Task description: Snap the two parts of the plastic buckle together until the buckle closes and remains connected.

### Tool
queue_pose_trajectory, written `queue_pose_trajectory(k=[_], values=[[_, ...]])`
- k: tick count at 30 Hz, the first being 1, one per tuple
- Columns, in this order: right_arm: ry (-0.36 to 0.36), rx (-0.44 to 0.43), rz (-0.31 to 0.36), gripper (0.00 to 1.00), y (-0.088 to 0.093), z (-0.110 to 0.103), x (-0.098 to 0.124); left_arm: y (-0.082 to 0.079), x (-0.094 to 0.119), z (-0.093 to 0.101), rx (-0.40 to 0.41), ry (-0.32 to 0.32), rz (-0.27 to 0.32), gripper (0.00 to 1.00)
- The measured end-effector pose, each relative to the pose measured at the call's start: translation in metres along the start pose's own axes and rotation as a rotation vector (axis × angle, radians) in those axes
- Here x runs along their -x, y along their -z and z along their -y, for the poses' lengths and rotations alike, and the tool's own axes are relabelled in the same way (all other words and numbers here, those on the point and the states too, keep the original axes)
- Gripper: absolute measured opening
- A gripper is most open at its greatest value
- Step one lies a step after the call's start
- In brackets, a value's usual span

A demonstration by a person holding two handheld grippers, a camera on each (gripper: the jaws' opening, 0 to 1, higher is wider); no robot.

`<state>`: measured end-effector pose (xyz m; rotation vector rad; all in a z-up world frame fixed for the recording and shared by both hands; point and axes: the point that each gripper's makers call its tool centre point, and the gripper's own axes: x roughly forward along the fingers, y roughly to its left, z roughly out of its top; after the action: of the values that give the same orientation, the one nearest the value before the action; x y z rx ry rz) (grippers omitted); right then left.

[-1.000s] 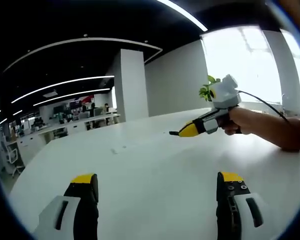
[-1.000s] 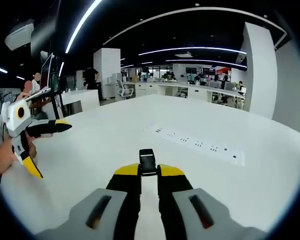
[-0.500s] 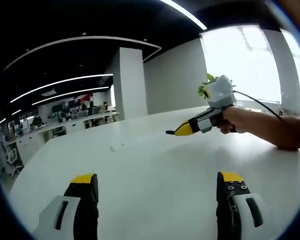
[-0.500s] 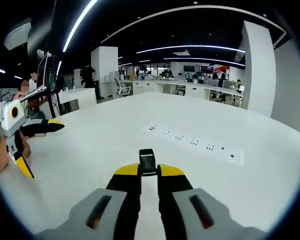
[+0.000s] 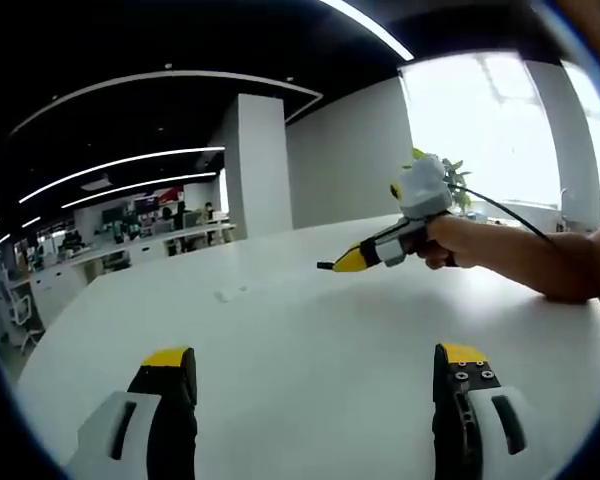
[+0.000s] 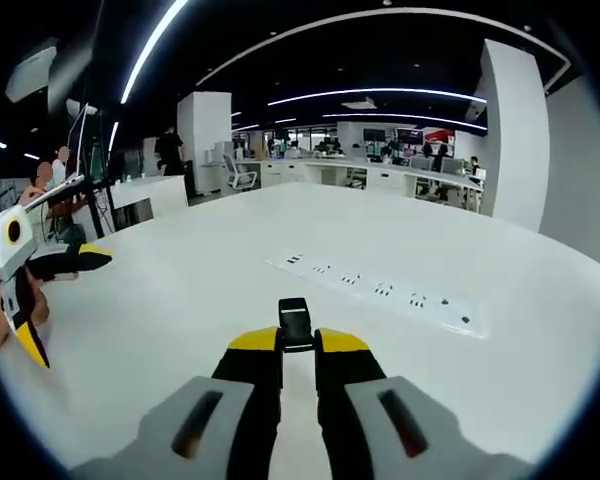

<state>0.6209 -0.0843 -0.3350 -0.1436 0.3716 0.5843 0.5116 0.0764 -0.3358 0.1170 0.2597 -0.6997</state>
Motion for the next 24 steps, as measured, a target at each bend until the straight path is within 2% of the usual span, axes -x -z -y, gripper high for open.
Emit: queue_pose_trajectory(k=[8, 15, 20, 24], values=[[0.006, -0.006, -0.008, 0.1, 0.001, 0.005, -0.008, -0.001, 0.003, 0.01, 0.002, -0.001, 0.001, 1.0], [0.014, -0.01, -0.014, 0.1, -0.002, 0.019, -0.019, 0.0, 0.003, 0.015, 0.003, 0.004, -0.003, 1.0], [0.018, -0.011, -0.017, 0.1, -0.001, 0.015, -0.02, -0.001, 0.002, 0.014, 0.003, 0.004, -0.002, 1.0], [0.024, -0.015, -0.022, 0.1, 0.0, 0.022, -0.026, 0.0, 0.001, 0.012, 0.005, 0.005, -0.003, 1.0]])
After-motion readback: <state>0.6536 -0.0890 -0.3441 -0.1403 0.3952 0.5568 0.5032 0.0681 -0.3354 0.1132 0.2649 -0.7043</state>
